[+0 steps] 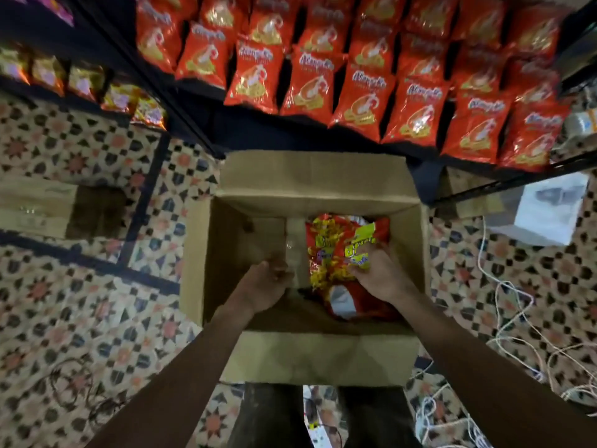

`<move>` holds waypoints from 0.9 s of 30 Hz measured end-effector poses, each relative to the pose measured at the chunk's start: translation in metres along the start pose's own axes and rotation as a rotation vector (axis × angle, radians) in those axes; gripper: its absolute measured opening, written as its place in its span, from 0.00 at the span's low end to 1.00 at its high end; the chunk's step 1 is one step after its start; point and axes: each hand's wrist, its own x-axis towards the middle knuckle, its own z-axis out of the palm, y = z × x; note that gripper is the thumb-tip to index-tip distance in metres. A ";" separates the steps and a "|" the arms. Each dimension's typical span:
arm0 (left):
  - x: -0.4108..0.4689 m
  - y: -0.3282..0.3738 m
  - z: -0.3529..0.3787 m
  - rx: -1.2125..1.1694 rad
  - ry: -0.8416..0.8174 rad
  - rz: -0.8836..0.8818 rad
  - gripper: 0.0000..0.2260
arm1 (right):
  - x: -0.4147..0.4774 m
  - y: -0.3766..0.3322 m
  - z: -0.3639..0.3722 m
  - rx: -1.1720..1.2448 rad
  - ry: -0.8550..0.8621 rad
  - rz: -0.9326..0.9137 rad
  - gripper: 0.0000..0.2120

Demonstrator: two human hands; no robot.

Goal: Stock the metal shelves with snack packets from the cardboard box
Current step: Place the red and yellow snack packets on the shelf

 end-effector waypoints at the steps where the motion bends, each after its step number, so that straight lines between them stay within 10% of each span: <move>1: 0.010 -0.009 0.010 0.030 -0.018 -0.041 0.17 | 0.009 0.006 0.006 -0.060 0.016 0.020 0.24; 9: 0.065 -0.051 0.069 0.114 -0.110 -0.175 0.17 | 0.079 0.033 0.032 -0.470 0.118 -0.141 0.44; 16: 0.079 -0.041 0.111 -0.013 -0.186 -0.143 0.17 | 0.092 0.048 0.037 -0.501 0.242 -0.297 0.17; 27: 0.142 -0.006 0.145 0.085 -0.095 -0.199 0.18 | 0.028 0.045 0.002 -0.308 0.507 -0.362 0.08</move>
